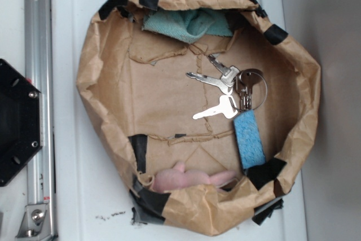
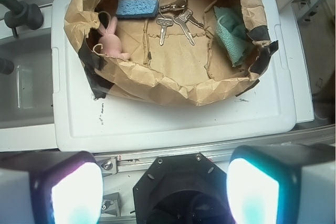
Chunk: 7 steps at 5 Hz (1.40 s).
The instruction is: Grab the blue cloth.
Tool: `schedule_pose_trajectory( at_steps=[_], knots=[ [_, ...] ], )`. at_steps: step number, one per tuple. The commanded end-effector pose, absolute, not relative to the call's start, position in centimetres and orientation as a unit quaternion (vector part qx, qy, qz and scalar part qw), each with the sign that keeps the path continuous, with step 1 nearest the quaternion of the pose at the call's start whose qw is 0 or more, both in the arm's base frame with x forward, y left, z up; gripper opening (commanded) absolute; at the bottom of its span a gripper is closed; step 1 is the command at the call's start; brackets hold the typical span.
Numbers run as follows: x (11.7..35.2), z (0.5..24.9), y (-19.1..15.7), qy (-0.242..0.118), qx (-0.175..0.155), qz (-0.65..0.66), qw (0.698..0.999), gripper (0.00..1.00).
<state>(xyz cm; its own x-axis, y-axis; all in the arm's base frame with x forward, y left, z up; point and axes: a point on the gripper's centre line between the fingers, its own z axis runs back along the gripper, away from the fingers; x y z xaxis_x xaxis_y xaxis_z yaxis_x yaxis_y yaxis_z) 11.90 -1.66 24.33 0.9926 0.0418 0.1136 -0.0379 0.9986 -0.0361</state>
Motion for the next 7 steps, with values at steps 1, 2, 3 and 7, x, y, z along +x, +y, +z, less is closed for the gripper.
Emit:
schedule_pose_trajectory(
  at_steps=[1,2,3,7],
  knots=[
    [11.9,24.3,-1.7,-0.057,-0.017,0.020,0.998,1.00],
    [16.9,21.8,-0.4,-0.045,-0.012,0.069,0.996,1.00],
    [21.8,18.5,-0.8,-0.028,-0.028,0.085,0.996,1.00],
    [26.3,13.3,1.6,-0.077,0.118,0.426,0.894,1.00]
  ],
)
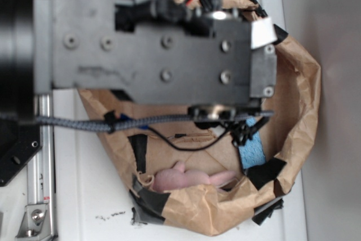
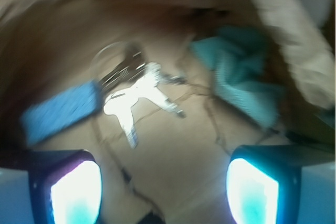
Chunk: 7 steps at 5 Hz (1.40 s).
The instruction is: Grab the blue cloth.
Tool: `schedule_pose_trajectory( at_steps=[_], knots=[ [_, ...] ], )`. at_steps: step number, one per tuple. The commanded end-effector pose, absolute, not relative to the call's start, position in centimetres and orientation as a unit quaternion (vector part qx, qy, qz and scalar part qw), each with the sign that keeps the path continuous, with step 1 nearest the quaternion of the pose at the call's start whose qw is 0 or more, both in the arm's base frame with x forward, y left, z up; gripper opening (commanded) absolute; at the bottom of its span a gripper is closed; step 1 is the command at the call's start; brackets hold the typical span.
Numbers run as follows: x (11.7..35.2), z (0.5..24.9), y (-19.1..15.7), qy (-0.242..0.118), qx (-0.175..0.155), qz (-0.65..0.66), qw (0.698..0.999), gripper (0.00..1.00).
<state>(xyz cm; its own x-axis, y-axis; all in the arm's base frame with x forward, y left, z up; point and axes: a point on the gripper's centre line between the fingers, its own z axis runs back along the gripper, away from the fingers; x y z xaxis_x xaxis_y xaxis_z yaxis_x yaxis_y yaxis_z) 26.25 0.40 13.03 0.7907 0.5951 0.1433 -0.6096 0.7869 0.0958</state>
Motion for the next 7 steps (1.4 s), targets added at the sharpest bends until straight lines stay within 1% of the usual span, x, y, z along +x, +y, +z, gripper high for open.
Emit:
schedule_pose_trajectory(
  at_steps=[1,2,3,4,5,6,7],
  knots=[
    [25.6,12.2,2.5,-0.076,0.150,0.532,0.830,1.00],
    [25.5,10.0,3.7,-0.070,0.159,0.579,0.797,1.00],
    [25.0,7.7,5.7,-0.096,0.171,0.585,0.787,1.00],
    [24.7,6.1,7.8,-0.128,0.156,0.593,0.780,1.00],
    [24.0,5.8,9.6,-0.118,0.153,0.609,0.769,1.00],
    [25.2,5.8,10.7,-0.110,0.137,0.594,0.785,1.00],
    [26.6,5.4,11.1,-0.090,0.122,0.578,0.802,1.00]
  ],
)
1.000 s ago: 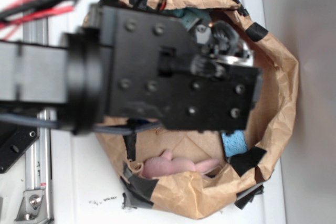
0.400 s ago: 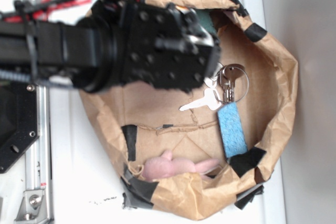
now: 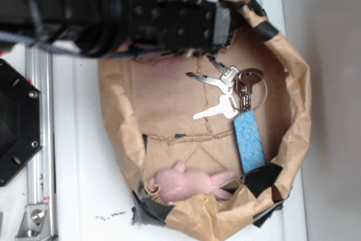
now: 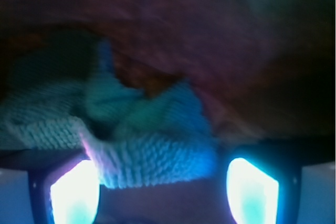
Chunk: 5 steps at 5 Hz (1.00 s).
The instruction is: Grab the blue cloth.
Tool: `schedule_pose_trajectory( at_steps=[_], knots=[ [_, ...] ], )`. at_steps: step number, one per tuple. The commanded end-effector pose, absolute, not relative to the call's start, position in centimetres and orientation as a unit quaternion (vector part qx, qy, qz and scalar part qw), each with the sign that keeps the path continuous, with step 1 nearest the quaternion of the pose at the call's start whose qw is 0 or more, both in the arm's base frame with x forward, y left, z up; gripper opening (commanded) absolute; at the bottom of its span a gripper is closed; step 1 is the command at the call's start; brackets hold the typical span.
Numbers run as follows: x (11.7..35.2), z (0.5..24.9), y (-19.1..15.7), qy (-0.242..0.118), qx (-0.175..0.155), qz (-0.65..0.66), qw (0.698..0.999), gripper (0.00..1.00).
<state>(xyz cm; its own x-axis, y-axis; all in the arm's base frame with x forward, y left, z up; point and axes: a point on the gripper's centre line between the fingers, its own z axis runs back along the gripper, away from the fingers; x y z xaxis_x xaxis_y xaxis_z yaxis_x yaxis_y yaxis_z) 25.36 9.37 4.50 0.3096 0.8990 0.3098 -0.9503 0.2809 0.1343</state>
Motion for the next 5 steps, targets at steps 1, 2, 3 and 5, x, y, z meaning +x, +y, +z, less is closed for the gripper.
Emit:
schedule_pose_trajectory(
  at_steps=[1,2,3,5],
  knots=[
    [27.04,5.21,10.40,-0.073,0.136,0.574,0.804,1.00],
    [27.06,5.10,9.78,-0.051,0.143,0.549,0.822,1.00],
    [27.10,4.84,9.92,-0.051,0.134,0.557,0.818,0.00],
    [27.07,4.44,9.99,-0.044,0.132,0.551,0.823,0.00]
  ],
)
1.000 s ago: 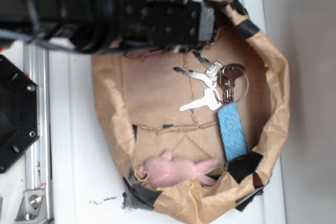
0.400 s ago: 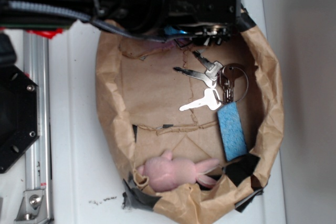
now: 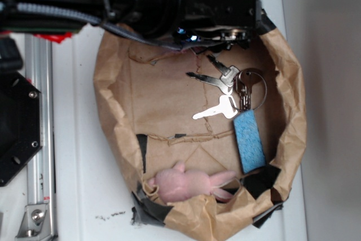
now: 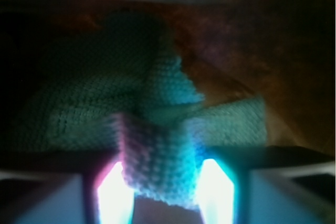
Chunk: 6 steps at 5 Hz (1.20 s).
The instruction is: Grab the blue cloth.
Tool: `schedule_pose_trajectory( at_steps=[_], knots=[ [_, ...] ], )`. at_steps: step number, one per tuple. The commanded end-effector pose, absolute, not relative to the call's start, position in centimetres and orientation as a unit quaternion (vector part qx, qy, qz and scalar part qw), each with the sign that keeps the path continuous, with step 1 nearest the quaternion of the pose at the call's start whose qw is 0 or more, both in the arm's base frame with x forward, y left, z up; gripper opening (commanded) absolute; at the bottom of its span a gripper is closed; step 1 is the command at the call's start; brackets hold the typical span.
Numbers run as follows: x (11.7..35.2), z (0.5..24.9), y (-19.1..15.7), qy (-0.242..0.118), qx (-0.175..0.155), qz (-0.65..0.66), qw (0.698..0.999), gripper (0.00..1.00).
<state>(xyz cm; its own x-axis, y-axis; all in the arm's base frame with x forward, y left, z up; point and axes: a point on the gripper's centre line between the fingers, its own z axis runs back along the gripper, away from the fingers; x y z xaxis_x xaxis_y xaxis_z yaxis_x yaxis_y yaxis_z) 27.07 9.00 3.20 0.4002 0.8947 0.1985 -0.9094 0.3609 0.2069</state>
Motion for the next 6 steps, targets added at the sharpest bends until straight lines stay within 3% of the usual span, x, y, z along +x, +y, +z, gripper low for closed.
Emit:
schedule_pose_trajectory(
  at_steps=[1,3,4,5,6],
  knots=[
    [26.9,4.4,9.8,-0.044,0.134,0.547,0.825,0.00],
    [26.7,4.7,9.9,-0.050,0.132,0.540,0.829,0.00],
    [27.0,7.4,9.9,-0.059,0.119,0.436,0.890,0.00],
    [27.9,11.5,7.0,-0.108,0.059,0.328,0.937,0.00],
    [28.7,15.0,2.5,-0.107,-0.006,0.214,0.971,0.00]
  ],
)
